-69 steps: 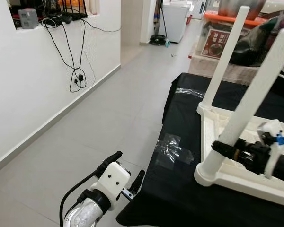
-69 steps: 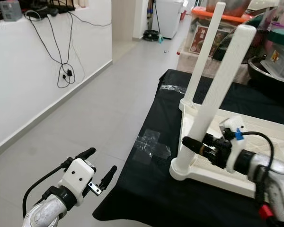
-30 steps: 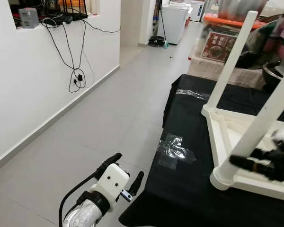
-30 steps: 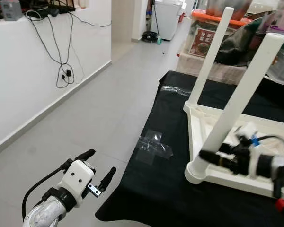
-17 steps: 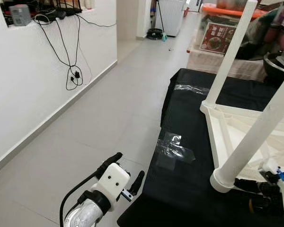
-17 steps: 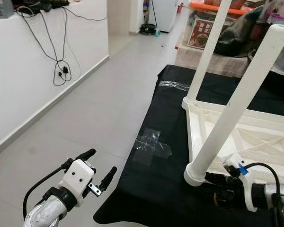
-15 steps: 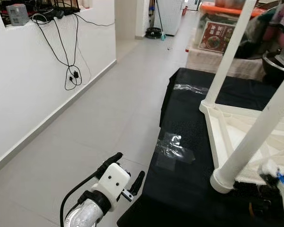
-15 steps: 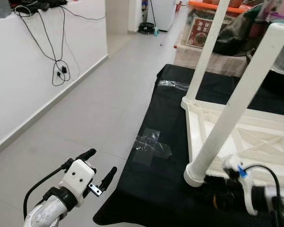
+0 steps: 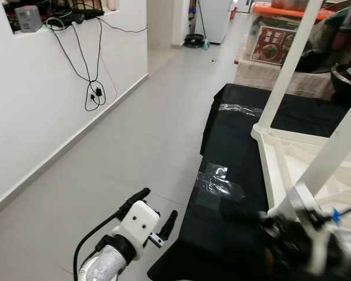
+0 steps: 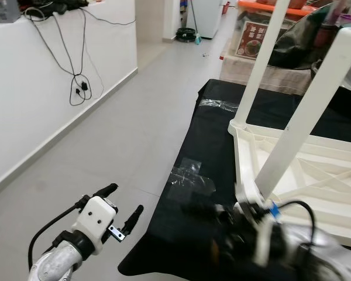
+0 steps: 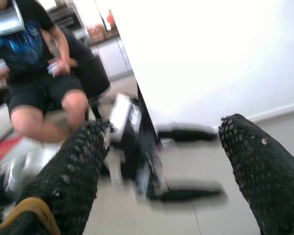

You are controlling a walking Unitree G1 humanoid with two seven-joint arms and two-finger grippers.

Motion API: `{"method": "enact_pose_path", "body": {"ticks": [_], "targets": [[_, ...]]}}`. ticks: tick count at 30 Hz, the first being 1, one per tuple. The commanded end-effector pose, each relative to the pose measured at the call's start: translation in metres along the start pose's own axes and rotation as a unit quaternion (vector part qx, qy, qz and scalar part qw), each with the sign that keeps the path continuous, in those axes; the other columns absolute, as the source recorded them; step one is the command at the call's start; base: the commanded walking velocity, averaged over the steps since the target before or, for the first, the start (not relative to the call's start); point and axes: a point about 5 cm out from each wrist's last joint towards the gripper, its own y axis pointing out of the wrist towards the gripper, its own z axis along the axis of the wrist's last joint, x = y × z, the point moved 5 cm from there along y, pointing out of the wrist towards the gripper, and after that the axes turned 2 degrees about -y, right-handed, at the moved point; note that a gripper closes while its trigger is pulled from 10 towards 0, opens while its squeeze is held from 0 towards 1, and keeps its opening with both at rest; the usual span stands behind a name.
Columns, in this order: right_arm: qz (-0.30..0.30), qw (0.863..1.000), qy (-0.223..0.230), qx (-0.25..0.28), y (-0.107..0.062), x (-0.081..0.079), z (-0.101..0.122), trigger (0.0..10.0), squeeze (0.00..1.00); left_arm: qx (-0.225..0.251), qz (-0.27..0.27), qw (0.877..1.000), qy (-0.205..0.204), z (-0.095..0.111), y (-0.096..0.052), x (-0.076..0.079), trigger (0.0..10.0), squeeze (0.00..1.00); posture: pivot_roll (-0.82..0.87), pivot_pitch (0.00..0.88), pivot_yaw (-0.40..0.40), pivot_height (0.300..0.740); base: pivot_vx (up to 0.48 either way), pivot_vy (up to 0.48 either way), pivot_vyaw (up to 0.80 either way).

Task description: Building children table

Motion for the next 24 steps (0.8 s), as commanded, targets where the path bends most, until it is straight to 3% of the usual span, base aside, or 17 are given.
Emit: {"method": "enact_pose_path", "body": {"ticks": [1,2,4,6,8,9,10,12,15,16,17,18,19,20,22,23,24], "targets": [[-0.075,0.997,-0.007,0.023,0.014,0.014,0.006,10.0,0.00,-0.012,0.008,1.000,-0.011,-0.005,-0.001,-0.003,10.0,0.00,0.03,0.045,-0.072,0.740,0.000,0.000,0.00],[-0.111,0.993,0.000,0.048,0.025,0.021,0.011,10.0,0.00,-0.013,0.012,1.000,-0.012,-0.005,-0.001,-0.004,10.0,0.00,0.03,0.045,-0.072,0.740,0.000,0.000,0.00],[-0.111,0.993,0.000,0.048,0.025,0.021,0.011,10.0,0.00,-0.013,0.012,1.000,-0.012,-0.005,-0.001,-0.004,10.0,0.00,0.03,0.045,-0.072,0.740,0.000,0.000,0.00],[-0.253,0.963,-0.035,0.091,0.051,0.052,0.030,10.0,0.00,-0.012,0.017,1.000,-0.015,-0.005,-0.001,-0.005,10.0,0.00,0.04,0.045,-0.076,0.740,0.000,0.000,0.00],[-0.343,0.931,-0.081,0.094,0.070,0.069,0.042,10.0,0.00,-0.011,0.017,1.000,-0.016,-0.004,-0.001,-0.004,10.0,0.00,0.05,0.048,-0.077,0.740,0.000,0.000,0.00],[-0.365,0.922,-0.097,0.085,0.075,0.073,0.043,10.0,0.00,-0.011,0.016,1.000,-0.017,-0.003,-0.001,-0.003,10.0,0.00,0.05,0.044,-0.075,0.740,0.000,0.000,0.00],[-0.365,0.922,-0.097,0.085,0.075,0.073,0.043,10.0,0.00,-0.011,0.016,1.000,-0.017,-0.003,-0.001,-0.003,10.0,0.00,0.05,0.044,-0.075,0.740,0.000,0.000,0.00],[-0.437,0.891,-0.089,0.084,0.082,0.092,0.043,10.0,0.00,-0.010,0.020,1.000,-0.022,-0.003,0.000,-0.004,10.0,0.00,0.06,0.047,-0.075,0.740,0.000,0.000,0.00],[-0.460,0.880,-0.085,0.082,0.083,0.097,0.043,10.0,0.00,-0.011,0.022,0.999,-0.023,-0.003,0.000,-0.005,10.0,0.00,0.06,0.047,-0.075,0.740,0.000,0.000,0.00],[-0.519,0.848,-0.071,0.079,0.071,0.114,0.041,10.0,0.00,-0.010,0.021,1.000,-0.020,-0.003,0.000,-0.004,10.0,0.00,0.06,0.045,-0.089,0.740,0.000,0.000,0.00],[-0.519,0.848,-0.071,0.079,0.071,0.114,0.041,10.0,0.00,-0.010,0.021,1.000,-0.020,-0.003,0.000,-0.004,10.0,0.00,0.06,0.045,-0.089,0.740,0.000,0.000,0.00],[-0.578,0.809,-0.071,0.073,0.052,0.130,0.039,10.0,0.00,-0.011,0.019,1.000,-0.016,-0.003,0.000,-0.003,10.0,0.00,0.06,0.048,-0.084,0.740,0.000,0.000,0.00],[-0.578,0.809,-0.071,0.073,0.052,0.130,0.039,10.0,0.00,-0.011,0.019,1.000,-0.016,-0.003,0.000,-0.003,10.0,0.00,0.06,0.048,-0.084,0.740,0.000,0.000,0.00],[-0.639,0.764,-0.072,0.059,0.029,0.143,0.035,10.0,0.00,-0.012,0.017,1.000,-0.015,-0.004,0.001,-0.002,10.0,0.00,0.06,0.042,-0.083,0.740,0.000,0.000,0.00],[-0.727,0.679,-0.095,0.041,-0.014,0.154,0.032,10.0,0.00,-0.014,0.014,1.000,-0.015,-0.005,0.001,-0.001,10.0,0.00,0.06,0.045,-0.085,0.740,0.000,0.000,0.00],[-0.751,0.650,-0.108,0.039,-0.028,0.154,0.033,10.0,0.00,-0.014,0.013,1.000,-0.016,-0.005,0.002,0.000,10.0,0.00,0.06,0.047,-0.084,0.740,0.000,0.000,0.00],[-0.751,0.650,-0.108,0.039,-0.028,0.154,0.033,10.0,0.00,-0.014,0.013,1.000,-0.016,-0.005,0.002,0.000,10.0,0.00,0.06,0.047,-0.084,0.740,0.000,0.000,0.00]]}}
